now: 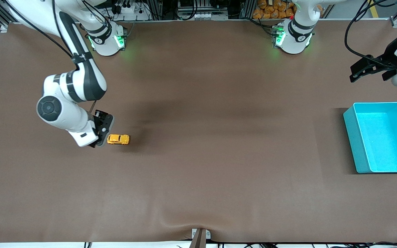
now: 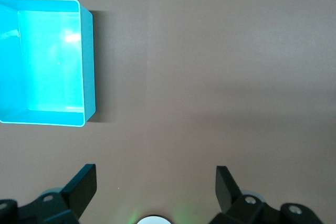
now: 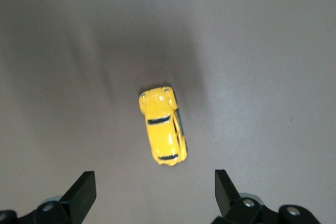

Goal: Wind and store yellow beetle car
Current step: 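Reach the right gripper down over the yellow beetle car, then close the right gripper on the yellow car's body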

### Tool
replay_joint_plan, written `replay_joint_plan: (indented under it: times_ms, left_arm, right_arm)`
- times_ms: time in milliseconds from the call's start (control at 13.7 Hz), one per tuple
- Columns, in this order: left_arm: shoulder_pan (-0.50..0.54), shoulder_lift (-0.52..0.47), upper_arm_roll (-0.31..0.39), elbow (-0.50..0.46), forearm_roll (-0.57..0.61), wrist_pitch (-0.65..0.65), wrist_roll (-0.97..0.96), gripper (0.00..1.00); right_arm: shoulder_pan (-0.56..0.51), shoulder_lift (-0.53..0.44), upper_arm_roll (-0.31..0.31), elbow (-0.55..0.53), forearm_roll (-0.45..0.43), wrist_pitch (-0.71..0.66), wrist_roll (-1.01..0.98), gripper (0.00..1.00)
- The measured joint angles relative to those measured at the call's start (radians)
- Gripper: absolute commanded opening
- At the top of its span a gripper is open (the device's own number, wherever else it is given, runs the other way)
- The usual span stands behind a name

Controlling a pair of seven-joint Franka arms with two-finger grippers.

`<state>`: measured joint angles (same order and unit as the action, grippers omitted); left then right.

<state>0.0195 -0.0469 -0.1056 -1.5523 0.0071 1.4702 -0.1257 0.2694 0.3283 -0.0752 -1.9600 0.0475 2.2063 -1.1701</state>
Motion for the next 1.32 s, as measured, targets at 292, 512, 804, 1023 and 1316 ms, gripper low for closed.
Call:
replay_joint_plan:
  times_ms: [292,512,804,1023,1316]
  left_arm:
    - [0.0,0.0,0.0,0.0,0.0,0.0,0.0,1.0]
    - [0.0,0.0,0.0,0.0,0.0,0.0,0.0,1.0]
    - [0.0,0.0,0.0,0.0,0.0,0.0,0.0,1.0]
    - [0.0,0.0,0.0,0.0,0.0,0.0,0.0,1.0]
    - [0.0,0.0,0.0,0.0,0.0,0.0,0.0,1.0]
  right_arm:
    - [-0.003,0.087,-0.011,-0.01,0.0,0.122,-0.207,1.0]
    - [-0.004,0.15,-0.012,-0.011,0.0,0.183,-0.239,0.91]
    - [-0.003,0.182,-0.009,-0.011,0.0,0.211,-0.241,0.78]
    - [-0.002,0.182,-0.005,-0.011,0.014,0.205,-0.241,0.78]
    - [-0.001,0.186,0.008,-0.018,0.047,0.202,-0.241,0.78]
